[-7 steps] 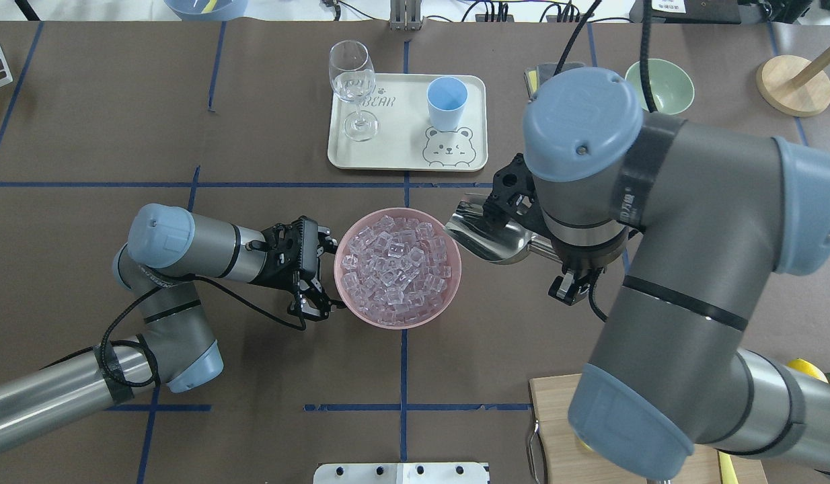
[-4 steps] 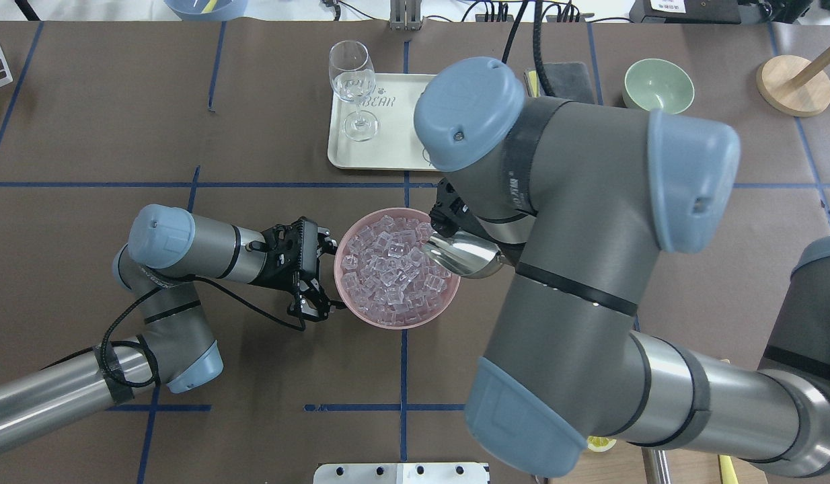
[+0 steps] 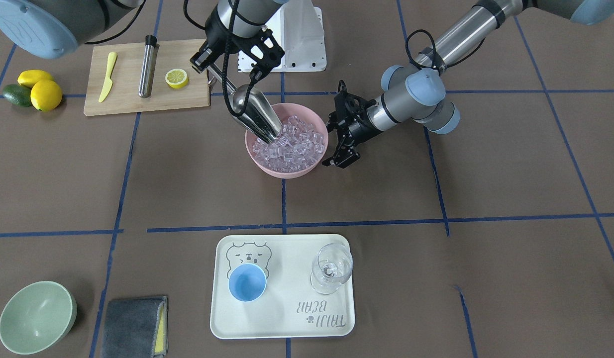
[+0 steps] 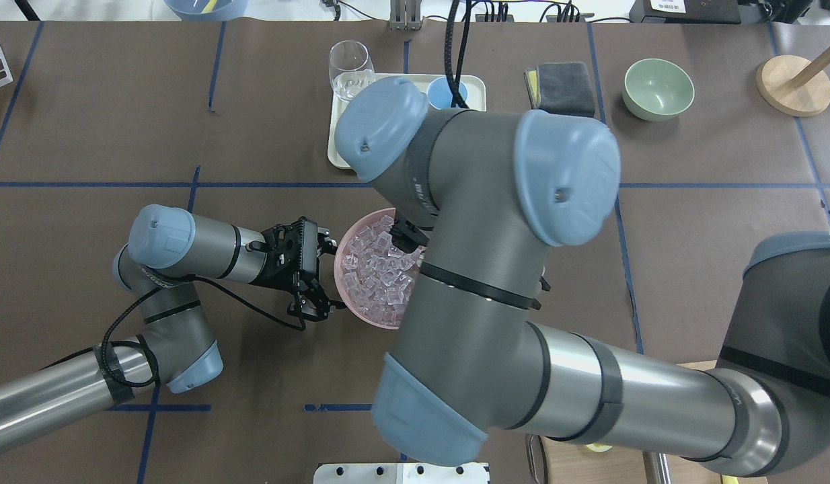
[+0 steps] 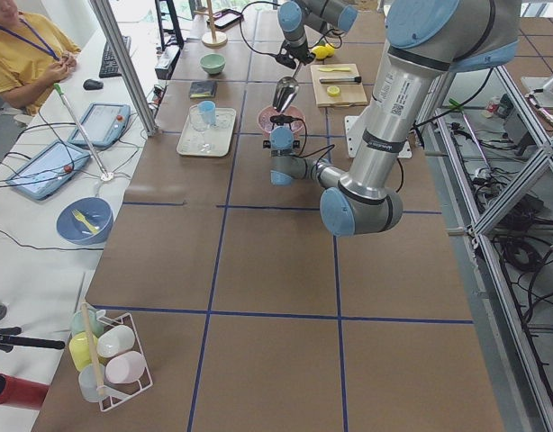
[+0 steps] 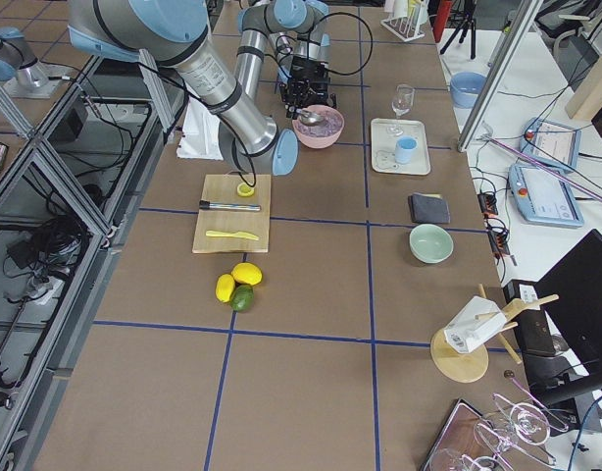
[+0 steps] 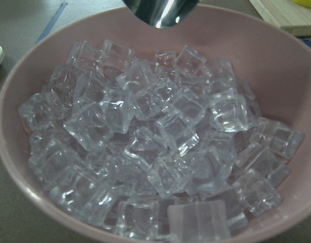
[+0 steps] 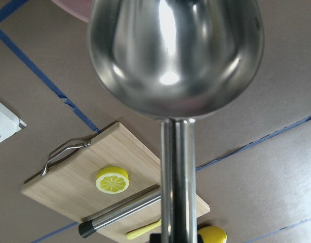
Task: Put ice in cup with scoop
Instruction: 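Dip the scoop into the ice cubes with the right gripper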
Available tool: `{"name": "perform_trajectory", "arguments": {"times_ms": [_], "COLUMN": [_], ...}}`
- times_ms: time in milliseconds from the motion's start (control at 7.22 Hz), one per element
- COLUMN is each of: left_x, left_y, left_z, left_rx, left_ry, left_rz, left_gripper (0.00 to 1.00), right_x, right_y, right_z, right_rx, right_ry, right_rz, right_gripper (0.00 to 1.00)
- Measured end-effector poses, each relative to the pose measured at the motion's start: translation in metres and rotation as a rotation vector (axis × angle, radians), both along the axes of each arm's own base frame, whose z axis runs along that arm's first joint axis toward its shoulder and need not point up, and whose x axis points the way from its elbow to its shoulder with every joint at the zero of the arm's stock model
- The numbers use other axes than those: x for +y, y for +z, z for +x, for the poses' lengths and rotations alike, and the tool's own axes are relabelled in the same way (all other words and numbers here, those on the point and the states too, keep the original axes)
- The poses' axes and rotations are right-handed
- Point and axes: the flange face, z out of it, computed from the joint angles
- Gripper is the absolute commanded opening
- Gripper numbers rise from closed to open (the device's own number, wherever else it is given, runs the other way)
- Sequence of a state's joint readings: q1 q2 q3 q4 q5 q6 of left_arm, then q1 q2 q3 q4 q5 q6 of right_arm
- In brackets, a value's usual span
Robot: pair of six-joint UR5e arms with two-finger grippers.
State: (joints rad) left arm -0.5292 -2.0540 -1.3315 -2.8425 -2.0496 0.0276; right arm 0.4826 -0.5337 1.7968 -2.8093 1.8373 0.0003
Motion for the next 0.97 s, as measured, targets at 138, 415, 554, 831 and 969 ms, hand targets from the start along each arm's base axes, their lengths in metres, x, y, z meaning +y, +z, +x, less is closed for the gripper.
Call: {"name": "perform_trajectory", "arguments": {"times_ms": [138, 415, 554, 831, 969], "left_x": [0.0, 0.0, 0.0, 0.0, 0.0], "left_y": [0.0, 0.0, -0.001, -0.001, -0.001], "left_z": [0.0, 0.0, 0.0, 0.0, 0.0], "left_rx": [0.0, 0.0, 0.001, 0.001, 0.001], "left_ry": [0.0, 0.0, 0.0, 0.0, 0.0], "left_rz": [0.0, 0.0, 0.001, 0.001, 0.001], "left_gripper": [1.0, 1.0, 1.0, 1.0, 1.0], "right_x": [0.003, 0.013, 0.016, 0.015, 0.011], "right_y": [-0.006, -0.004, 0.0, 0.007, 0.01], "right_z": [-0.009, -0.024, -0.029, -0.043, -0.053], "right_rx": [0.041, 0.095, 0.11, 0.13, 0.129], "right_ry": [-0.012, -0.042, -0.052, -0.064, -0.064], "right_rz": [-0.017, -0.022, -0.021, -0.012, -0.005], "right_gripper": [0.0, 0.0, 0.0, 0.0, 0.0]}}
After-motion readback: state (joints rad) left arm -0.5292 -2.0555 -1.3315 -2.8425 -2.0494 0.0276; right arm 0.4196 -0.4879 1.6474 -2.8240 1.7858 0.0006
